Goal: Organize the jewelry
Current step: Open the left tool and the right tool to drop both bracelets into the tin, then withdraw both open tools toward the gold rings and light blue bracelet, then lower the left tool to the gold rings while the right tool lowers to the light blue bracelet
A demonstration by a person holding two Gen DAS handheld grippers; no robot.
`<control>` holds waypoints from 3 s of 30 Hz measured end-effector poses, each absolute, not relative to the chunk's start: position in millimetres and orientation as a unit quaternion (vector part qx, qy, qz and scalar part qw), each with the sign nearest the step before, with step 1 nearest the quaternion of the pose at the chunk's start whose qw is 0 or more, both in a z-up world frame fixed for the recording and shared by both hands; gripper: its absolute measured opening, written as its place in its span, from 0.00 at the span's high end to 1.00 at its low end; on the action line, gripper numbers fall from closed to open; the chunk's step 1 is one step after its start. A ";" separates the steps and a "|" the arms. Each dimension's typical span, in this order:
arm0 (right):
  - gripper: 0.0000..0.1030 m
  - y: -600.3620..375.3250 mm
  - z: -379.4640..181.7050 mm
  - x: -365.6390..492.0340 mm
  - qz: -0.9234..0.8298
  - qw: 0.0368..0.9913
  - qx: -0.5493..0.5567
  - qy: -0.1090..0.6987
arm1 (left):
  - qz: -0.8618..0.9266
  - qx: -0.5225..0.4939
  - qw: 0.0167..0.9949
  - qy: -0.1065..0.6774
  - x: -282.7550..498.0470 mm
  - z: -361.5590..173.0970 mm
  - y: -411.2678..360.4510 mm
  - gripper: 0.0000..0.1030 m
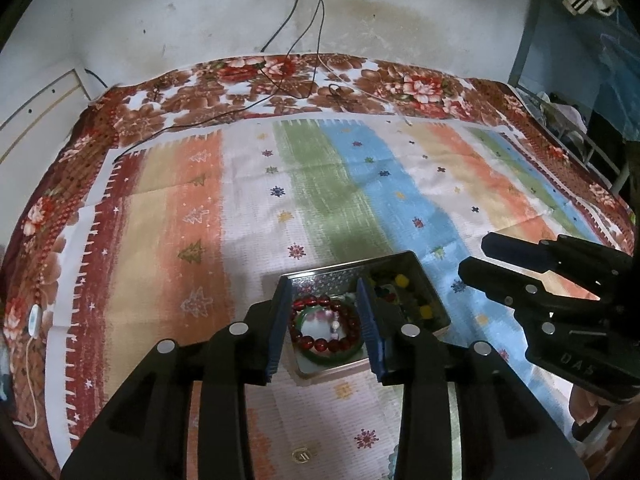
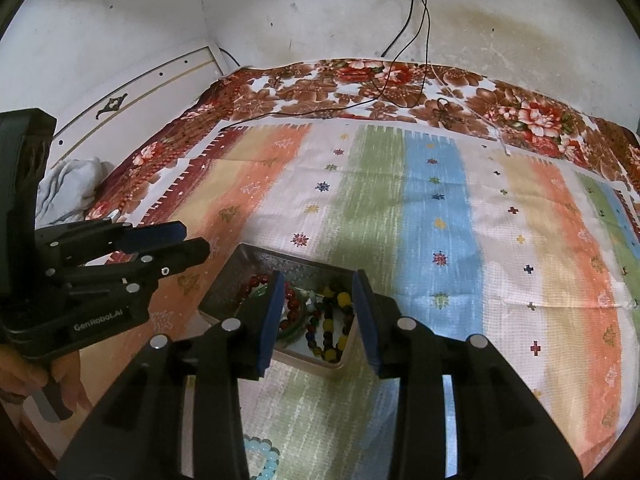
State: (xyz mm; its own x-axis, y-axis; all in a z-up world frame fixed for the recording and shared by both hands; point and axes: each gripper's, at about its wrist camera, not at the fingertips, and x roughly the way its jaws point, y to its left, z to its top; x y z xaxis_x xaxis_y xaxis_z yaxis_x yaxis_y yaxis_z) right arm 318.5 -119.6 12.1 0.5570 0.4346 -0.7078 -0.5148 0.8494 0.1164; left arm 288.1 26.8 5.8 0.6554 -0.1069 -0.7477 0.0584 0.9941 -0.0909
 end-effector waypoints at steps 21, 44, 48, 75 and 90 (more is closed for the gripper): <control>0.51 -136.6 9.0 294.6 0.263 0.879 -0.055 0.394 | -0.047 -0.017 0.909 0.414 265.1 5.6 25.8 0.59; 0.45 -130.6 -23.7 223.6 0.274 0.851 -0.076 0.442 | -0.039 -0.015 0.869 0.493 218.5 -34.9 29.7 0.53; 0.45 -126.2 -35.2 214.8 0.277 0.841 -0.087 0.457 | -0.037 -0.013 0.856 0.515 213.9 -45.7 29.3 0.52; 0.45 -108.9 -98.3 203.9 0.283 0.778 -0.144 0.542 | -0.039 -0.017 0.803 0.594 217.7 -97.2 28.2 0.52; 0.60 -101.1 -113.8 199.3 0.285 0.762 -0.157 0.560 | -0.032 -0.013 0.794 0.607 227.2 -111.0 26.7 0.59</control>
State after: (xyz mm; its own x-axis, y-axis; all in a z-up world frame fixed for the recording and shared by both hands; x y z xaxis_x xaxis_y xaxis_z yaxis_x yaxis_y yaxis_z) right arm 199.3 -101.1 -113.8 0.2100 0.2582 -0.9430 -0.6097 0.7885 0.0802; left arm 227.2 26.7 -111.0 0.2615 -0.0668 -0.9629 0.0344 0.9976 -0.0599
